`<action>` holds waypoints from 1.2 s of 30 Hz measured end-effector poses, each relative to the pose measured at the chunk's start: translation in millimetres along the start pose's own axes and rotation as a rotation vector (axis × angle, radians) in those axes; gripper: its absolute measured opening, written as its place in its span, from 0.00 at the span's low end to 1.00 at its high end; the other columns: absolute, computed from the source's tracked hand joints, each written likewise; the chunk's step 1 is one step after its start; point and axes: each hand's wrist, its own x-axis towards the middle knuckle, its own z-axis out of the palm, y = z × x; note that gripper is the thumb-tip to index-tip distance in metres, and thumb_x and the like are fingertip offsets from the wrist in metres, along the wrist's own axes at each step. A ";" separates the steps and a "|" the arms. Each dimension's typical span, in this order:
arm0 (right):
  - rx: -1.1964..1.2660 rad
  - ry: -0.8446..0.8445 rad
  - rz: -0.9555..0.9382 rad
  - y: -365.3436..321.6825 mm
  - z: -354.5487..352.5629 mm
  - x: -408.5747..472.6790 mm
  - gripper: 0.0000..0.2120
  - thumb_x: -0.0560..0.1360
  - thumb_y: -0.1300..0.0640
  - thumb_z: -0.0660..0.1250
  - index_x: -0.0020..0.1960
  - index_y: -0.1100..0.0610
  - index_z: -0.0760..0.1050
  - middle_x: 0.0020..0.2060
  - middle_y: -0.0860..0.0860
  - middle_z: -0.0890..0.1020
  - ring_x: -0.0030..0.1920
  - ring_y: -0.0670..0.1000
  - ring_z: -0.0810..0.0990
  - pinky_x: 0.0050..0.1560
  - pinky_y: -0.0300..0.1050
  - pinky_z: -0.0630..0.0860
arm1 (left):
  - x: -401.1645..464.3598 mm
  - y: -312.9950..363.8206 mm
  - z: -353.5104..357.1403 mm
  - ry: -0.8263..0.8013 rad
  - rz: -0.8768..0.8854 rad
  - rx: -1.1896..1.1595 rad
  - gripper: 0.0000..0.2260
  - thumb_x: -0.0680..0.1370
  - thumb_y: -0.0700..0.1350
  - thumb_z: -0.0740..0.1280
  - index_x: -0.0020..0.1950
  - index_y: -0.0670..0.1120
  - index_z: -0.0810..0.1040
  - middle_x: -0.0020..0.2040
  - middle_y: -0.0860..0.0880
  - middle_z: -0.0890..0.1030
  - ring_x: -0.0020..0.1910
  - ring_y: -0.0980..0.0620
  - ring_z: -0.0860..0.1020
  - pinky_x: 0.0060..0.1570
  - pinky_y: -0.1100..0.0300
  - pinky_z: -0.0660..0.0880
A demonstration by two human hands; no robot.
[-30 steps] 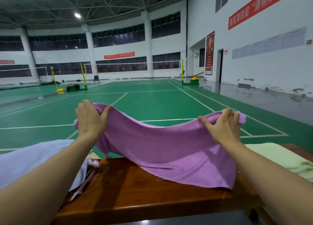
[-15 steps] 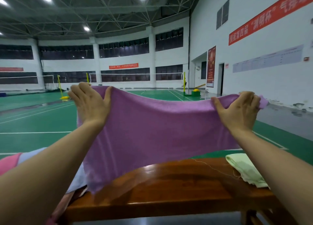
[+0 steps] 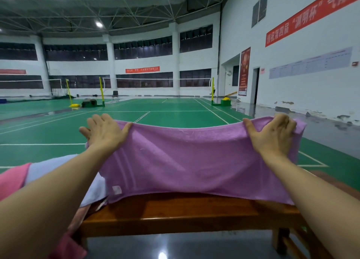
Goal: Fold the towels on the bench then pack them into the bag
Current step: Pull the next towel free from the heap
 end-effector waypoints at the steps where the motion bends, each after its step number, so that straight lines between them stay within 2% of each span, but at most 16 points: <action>1: -0.007 -0.010 -0.001 1.0 0.4 -4.4 0.39 0.71 0.30 0.68 0.57 0.65 0.65 0.58 0.65 0.73 0.62 0.64 0.68 0.53 0.58 0.71 | -0.8 -5.1 3.2 -0.073 -0.038 0.044 0.41 0.77 0.73 0.55 0.68 0.37 0.67 0.66 0.35 0.69 0.66 0.38 0.67 0.63 0.43 0.63; 4: -0.040 -0.045 -0.008 3.7 4.3 -16.8 0.38 0.72 0.29 0.67 0.56 0.64 0.65 0.57 0.64 0.73 0.60 0.63 0.69 0.52 0.56 0.71 | -3.2 -15.2 16.3 -0.393 -0.201 0.075 0.43 0.77 0.74 0.55 0.77 0.40 0.63 0.74 0.37 0.66 0.72 0.37 0.66 0.69 0.43 0.66; 5: -0.047 -0.055 -0.009 4.3 6.1 -20.2 0.38 0.72 0.29 0.66 0.56 0.64 0.65 0.56 0.64 0.74 0.59 0.63 0.69 0.53 0.55 0.71 | -3.5 -17.4 22.1 -0.515 -0.245 -0.013 0.41 0.78 0.72 0.55 0.77 0.41 0.65 0.73 0.37 0.67 0.69 0.36 0.70 0.65 0.43 0.72; 7: -0.050 -0.076 -0.009 5.2 9.4 -27.0 0.38 0.72 0.28 0.65 0.56 0.64 0.65 0.56 0.63 0.74 0.59 0.62 0.70 0.53 0.55 0.71 | -5.3 -20.5 32.3 -0.634 -0.318 -0.294 0.33 0.81 0.65 0.59 0.73 0.38 0.69 0.67 0.37 0.70 0.57 0.36 0.78 0.43 0.45 0.82; 8: -0.054 -0.084 -0.008 5.8 11.0 -30.2 0.38 0.72 0.28 0.65 0.56 0.63 0.65 0.56 0.63 0.74 0.59 0.62 0.70 0.52 0.55 0.72 | -7.7 -18.6 33.2 -0.614 -0.337 -0.380 0.31 0.82 0.62 0.61 0.72 0.36 0.68 0.66 0.37 0.68 0.55 0.36 0.77 0.38 0.46 0.83; 9: -0.062 -0.093 -0.007 7.5 12.8 -33.1 0.38 0.72 0.28 0.65 0.56 0.63 0.65 0.56 0.62 0.74 0.59 0.62 0.70 0.52 0.55 0.72 | -10.7 -17.0 34.7 -0.547 -0.340 -0.418 0.32 0.82 0.61 0.62 0.72 0.35 0.66 0.67 0.37 0.66 0.58 0.35 0.75 0.43 0.42 0.83; 11: -0.080 -0.106 0.001 11.5 16.0 -38.0 0.38 0.72 0.27 0.65 0.56 0.63 0.65 0.56 0.62 0.74 0.59 0.62 0.69 0.52 0.55 0.72 | -18.8 -17.5 37.7 -0.428 -0.275 -0.360 0.33 0.82 0.60 0.62 0.73 0.34 0.63 0.71 0.34 0.62 0.68 0.32 0.68 0.65 0.39 0.74; 12: -0.086 -0.113 0.006 14.2 17.2 -39.8 0.38 0.72 0.27 0.64 0.56 0.62 0.65 0.56 0.62 0.74 0.59 0.62 0.69 0.52 0.56 0.72 | -22.6 -17.4 39.5 -0.385 -0.235 -0.334 0.34 0.82 0.60 0.62 0.74 0.33 0.62 0.72 0.33 0.62 0.71 0.32 0.65 0.71 0.41 0.67; 13: -0.090 -0.119 0.011 17.3 17.6 -41.1 0.39 0.72 0.27 0.64 0.57 0.63 0.65 0.57 0.62 0.74 0.59 0.62 0.69 0.52 0.56 0.72 | -25.3 -18.8 42.4 -0.350 -0.199 -0.311 0.35 0.81 0.61 0.62 0.73 0.33 0.63 0.71 0.34 0.63 0.72 0.33 0.63 0.72 0.43 0.64; 15: -0.099 -0.123 0.014 23.5 16.1 -42.6 0.39 0.71 0.27 0.64 0.56 0.63 0.65 0.56 0.63 0.74 0.59 0.63 0.69 0.52 0.56 0.72 | -31.1 -19.3 43.6 -0.286 -0.143 -0.283 0.32 0.78 0.61 0.64 0.68 0.36 0.65 0.65 0.38 0.66 0.68 0.36 0.63 0.69 0.44 0.64; 18: -0.124 -0.109 0.001 30.0 8.6 -42.3 0.39 0.71 0.27 0.65 0.56 0.64 0.65 0.56 0.63 0.74 0.58 0.62 0.69 0.51 0.55 0.72 | -34.6 -19.2 40.0 -0.112 0.020 -0.296 0.20 0.77 0.53 0.65 0.57 0.39 0.64 0.55 0.42 0.64 0.59 0.42 0.62 0.64 0.45 0.63; 21: -0.139 -0.083 -0.023 31.4 -2.9 -38.3 0.40 0.71 0.28 0.65 0.56 0.66 0.66 0.55 0.64 0.74 0.57 0.63 0.69 0.52 0.56 0.72 | -35.7 -17.6 30.5 0.067 0.136 -0.342 0.17 0.77 0.51 0.65 0.53 0.42 0.62 0.54 0.43 0.63 0.55 0.44 0.60 0.62 0.44 0.63; 24: -0.120 -0.059 -0.033 30.0 -16.6 -34.0 0.39 0.71 0.27 0.63 0.55 0.64 0.65 0.54 0.63 0.73 0.56 0.62 0.68 0.52 0.58 0.71 | -33.4 -14.5 23.8 0.189 0.092 -0.274 0.24 0.77 0.58 0.66 0.57 0.39 0.66 0.57 0.38 0.67 0.58 0.38 0.64 0.65 0.41 0.62; 29: -0.075 0.005 -0.079 34.2 -37.0 -26.7 0.42 0.68 0.21 0.58 0.53 0.61 0.64 0.51 0.61 0.71 0.54 0.61 0.67 0.52 0.60 0.71 | -33.1 -7.5 2.7 0.346 0.143 -0.180 0.32 0.74 0.65 0.69 0.57 0.37 0.67 0.57 0.35 0.69 0.57 0.37 0.67 0.63 0.41 0.60; 32: -0.074 0.030 -0.079 39.4 -48.2 -17.4 0.43 0.67 0.21 0.56 0.54 0.62 0.63 0.51 0.62 0.71 0.54 0.62 0.67 0.53 0.62 0.72 | -31.2 -5.3 -10.9 0.375 0.138 -0.177 0.35 0.73 0.71 0.66 0.57 0.39 0.66 0.57 0.36 0.69 0.57 0.38 0.66 0.63 0.43 0.59; 36: -0.101 0.060 -0.096 45.5 -53.9 -12.8 0.42 0.67 0.20 0.58 0.53 0.60 0.62 0.50 0.61 0.70 0.52 0.63 0.69 0.48 0.63 0.75 | -30.5 -1.7 -19.1 0.346 0.138 -0.160 0.39 0.73 0.75 0.60 0.58 0.38 0.66 0.58 0.36 0.69 0.58 0.39 0.66 0.64 0.42 0.60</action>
